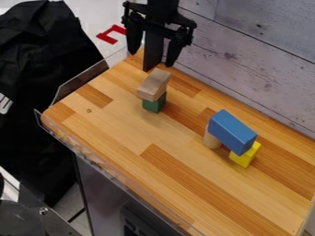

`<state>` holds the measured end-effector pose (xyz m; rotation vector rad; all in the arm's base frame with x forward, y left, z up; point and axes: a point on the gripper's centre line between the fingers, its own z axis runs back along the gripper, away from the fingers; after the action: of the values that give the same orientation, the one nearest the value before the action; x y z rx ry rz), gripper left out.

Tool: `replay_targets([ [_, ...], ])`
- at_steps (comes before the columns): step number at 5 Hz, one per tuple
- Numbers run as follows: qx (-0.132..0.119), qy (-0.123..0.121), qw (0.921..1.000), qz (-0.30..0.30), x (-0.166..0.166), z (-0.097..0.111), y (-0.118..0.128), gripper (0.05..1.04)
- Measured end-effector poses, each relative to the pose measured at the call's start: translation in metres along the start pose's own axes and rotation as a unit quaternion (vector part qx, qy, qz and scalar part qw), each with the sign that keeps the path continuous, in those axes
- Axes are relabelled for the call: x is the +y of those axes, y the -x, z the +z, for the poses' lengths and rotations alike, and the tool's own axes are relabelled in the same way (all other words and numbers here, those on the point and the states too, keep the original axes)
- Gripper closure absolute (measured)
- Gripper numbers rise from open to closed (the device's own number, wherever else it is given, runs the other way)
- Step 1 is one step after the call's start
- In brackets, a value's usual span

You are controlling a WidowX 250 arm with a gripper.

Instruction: Move the blue block on the top of rectangle block

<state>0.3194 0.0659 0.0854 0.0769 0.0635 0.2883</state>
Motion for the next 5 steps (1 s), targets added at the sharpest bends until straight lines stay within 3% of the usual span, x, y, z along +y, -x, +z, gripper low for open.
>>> replay_targets([
  [2,0.024,-0.009,0.9996,0.009,-0.017,-0.011,0.004,0.084],
  [3,0.008,-0.009,0.9997,-0.023,-0.041,-0.009,0.005,0.084],
  [4,-0.010,0.010,0.9995,-0.028,-0.049,0.000,0.011,0.084],
  [5,-0.017,0.005,0.9996,-0.021,-0.066,0.009,0.019,0.084],
])
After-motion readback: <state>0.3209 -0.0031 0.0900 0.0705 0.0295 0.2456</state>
